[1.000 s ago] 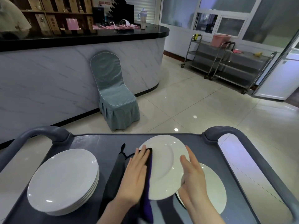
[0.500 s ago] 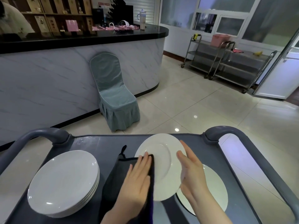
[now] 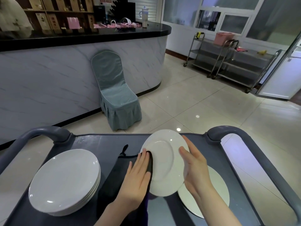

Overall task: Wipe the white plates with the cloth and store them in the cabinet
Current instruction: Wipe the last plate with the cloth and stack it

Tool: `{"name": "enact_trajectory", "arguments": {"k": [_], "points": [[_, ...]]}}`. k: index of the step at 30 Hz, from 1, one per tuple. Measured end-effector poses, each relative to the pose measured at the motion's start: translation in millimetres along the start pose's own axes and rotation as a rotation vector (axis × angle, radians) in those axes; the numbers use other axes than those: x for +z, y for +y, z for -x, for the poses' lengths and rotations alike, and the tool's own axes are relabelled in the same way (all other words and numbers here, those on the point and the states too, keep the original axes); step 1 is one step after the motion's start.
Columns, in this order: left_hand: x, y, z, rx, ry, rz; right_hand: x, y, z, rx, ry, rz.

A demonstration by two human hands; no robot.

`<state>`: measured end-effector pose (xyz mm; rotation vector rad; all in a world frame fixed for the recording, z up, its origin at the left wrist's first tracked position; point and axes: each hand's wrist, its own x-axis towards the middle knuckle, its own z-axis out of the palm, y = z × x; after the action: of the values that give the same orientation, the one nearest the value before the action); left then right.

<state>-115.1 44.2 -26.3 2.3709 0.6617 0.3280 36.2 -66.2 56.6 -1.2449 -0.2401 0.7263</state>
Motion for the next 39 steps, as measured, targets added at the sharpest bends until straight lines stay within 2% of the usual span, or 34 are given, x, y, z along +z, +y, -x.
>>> {"name": "enact_trajectory", "arguments": {"k": [2, 5, 9, 16, 18, 20, 22, 24, 26, 29, 32, 35, 38, 39], "points": [[0.2, 19.7, -11.2, -0.011, 0.010, 0.008, 3.7, 5.7, 2.1, -0.006, -0.015, -0.008], [-2.9, 57.8, -22.0, 0.106, 0.012, -0.022, 8.2, 13.2, 1.9, 0.033, 0.002, -0.013], [-6.8, 64.3, -18.6, 0.151, -0.021, -0.066, 5.6, 15.7, -2.5, 0.053, 0.003, 0.008], [14.6, -8.4, 6.1, -0.086, -0.033, -0.008, 7.9, 10.9, 3.3, 0.037, 0.019, 0.052], [2.1, -23.4, 3.7, -0.121, -0.063, -0.030, 12.0, 10.2, 4.5, -0.015, 0.001, 0.160], [-15.7, -29.5, -0.1, -0.170, -0.019, -0.007, 19.3, 11.2, 4.7, -0.114, -0.028, 0.346], [-38.7, -27.1, -1.4, -0.323, 0.148, 0.236, 31.4, 14.0, 6.2, -0.235, -0.080, 0.569], [-64.3, -18.2, 0.1, -0.473, 0.272, 0.693, 45.2, 17.7, 11.8, -0.362, -0.174, 0.759], [-85.9, -10.3, 4.3, -0.507, 0.317, 1.052, 60.5, 24.4, 18.6, -0.489, -0.338, 0.906], [-111.5, -8.2, 14.4, -0.534, 0.396, 1.225, 79.4, 44.0, 24.9, -0.750, -0.509, 1.090], [-125.3, -18.4, 26.7, -0.597, 0.484, 1.182, 92.8, 79.5, 27.4, -0.931, -0.645, 1.241], [-132.2, -38.5, 42.4, -0.634, 0.561, 1.213, 106.7, 95.1, 26.5, -0.897, -0.778, 1.316], [-136.7, -65.1, 56.6, -0.674, 0.619, 1.259, 127.4, 94.2, 22.6, -0.627, -0.949, 1.328], [-138.1, -75.8, 61.1, -0.694, 0.642, 1.259, 130.8, 96.6, 19.2, -0.552, -0.932, 1.309]]}}
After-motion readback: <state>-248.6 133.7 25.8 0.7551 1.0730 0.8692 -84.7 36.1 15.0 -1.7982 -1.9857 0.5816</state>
